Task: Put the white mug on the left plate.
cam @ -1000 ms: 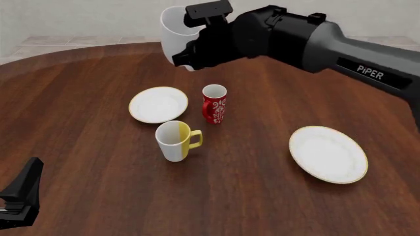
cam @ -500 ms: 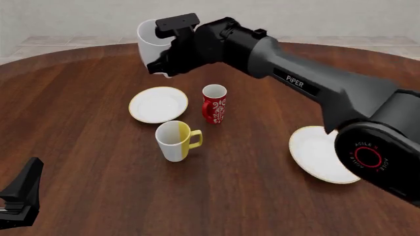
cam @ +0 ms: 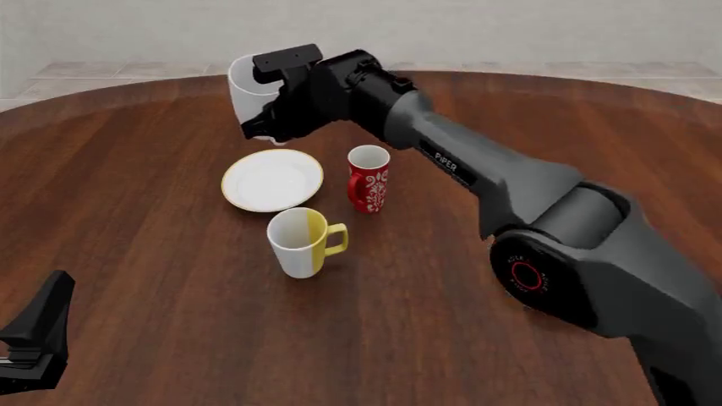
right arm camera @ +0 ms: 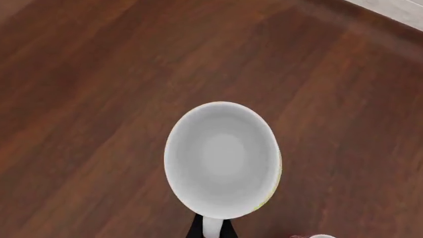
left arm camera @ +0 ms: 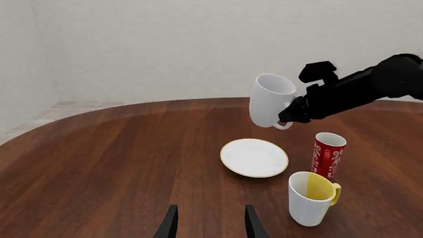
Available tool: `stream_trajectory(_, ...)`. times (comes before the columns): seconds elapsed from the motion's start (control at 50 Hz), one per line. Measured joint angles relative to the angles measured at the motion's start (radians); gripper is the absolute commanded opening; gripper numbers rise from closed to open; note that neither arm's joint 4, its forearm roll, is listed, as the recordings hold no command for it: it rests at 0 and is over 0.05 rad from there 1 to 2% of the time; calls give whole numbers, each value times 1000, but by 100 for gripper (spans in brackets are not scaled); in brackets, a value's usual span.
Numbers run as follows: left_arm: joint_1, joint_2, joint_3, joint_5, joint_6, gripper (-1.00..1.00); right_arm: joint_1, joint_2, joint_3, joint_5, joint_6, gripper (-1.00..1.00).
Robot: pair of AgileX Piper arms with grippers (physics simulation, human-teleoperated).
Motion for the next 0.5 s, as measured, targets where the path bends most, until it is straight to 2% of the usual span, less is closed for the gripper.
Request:
stream_trajectory(0.24,0,0,0,0,0,100,-4,103,-136,54,18,-100)
stream_trajectory(0.5,0,0,0,0,0,100,2,138,-131,41,39,-100)
